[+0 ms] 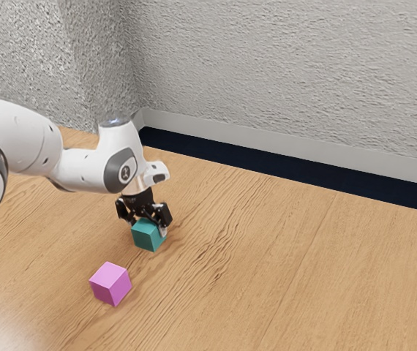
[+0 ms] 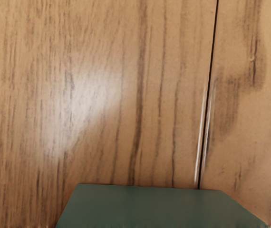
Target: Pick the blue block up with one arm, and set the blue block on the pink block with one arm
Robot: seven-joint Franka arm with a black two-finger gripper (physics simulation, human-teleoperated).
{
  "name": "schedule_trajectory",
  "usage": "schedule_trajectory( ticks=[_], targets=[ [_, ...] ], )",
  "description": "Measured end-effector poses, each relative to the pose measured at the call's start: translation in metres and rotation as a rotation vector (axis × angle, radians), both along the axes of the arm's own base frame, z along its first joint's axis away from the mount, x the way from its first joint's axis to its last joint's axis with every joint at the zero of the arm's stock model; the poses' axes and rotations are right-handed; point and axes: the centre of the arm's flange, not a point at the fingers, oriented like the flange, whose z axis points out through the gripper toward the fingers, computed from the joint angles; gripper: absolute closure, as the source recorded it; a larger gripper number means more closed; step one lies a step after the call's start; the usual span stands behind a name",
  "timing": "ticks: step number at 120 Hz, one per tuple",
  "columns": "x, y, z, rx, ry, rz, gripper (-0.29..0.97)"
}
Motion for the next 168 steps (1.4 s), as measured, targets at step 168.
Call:
schedule_trajectory(
  ticks=[168],
  targets=[
    [-0.180, -0.020, 0.073, 0.009, 0.026, -0.022, 0.31]
  ],
)
